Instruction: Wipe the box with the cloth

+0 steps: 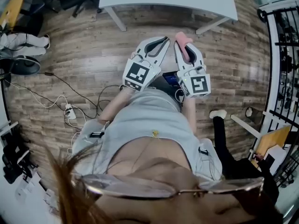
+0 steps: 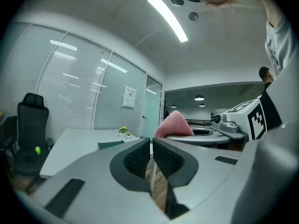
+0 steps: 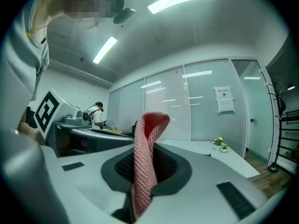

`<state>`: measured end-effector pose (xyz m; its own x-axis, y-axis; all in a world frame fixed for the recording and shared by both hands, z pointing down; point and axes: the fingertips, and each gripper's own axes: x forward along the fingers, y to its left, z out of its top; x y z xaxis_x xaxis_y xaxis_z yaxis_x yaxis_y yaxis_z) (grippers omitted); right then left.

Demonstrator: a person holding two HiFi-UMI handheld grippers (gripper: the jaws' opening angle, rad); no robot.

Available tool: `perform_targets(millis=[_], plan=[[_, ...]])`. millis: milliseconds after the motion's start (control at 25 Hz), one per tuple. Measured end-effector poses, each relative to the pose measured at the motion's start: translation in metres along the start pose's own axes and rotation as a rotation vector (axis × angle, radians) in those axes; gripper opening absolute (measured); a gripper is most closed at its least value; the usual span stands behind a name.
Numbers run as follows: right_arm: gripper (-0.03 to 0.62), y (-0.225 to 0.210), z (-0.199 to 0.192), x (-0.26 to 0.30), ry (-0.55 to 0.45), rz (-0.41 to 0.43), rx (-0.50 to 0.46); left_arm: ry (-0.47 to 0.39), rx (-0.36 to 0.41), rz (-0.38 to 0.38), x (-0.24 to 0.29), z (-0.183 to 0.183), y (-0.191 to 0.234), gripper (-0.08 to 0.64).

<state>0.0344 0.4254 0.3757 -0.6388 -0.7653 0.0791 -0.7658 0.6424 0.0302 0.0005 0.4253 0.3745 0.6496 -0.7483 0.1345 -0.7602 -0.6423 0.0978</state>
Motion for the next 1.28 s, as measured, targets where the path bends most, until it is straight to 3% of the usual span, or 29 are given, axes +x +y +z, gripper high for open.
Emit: perform_targets(millis=[480, 1280], plan=[[0.041, -0.016, -0.005, 0.035, 0.017, -0.02, 0.014, 0.022, -0.014, 0.026, 0.017, -0.003, 0.043, 0.041], [0.042, -0.15, 0.017, 0.155, -0.01, 0.038, 0.021, -0.005, -0.003, 0.065, 0.167, 0.046, 0.127, 0.041]])
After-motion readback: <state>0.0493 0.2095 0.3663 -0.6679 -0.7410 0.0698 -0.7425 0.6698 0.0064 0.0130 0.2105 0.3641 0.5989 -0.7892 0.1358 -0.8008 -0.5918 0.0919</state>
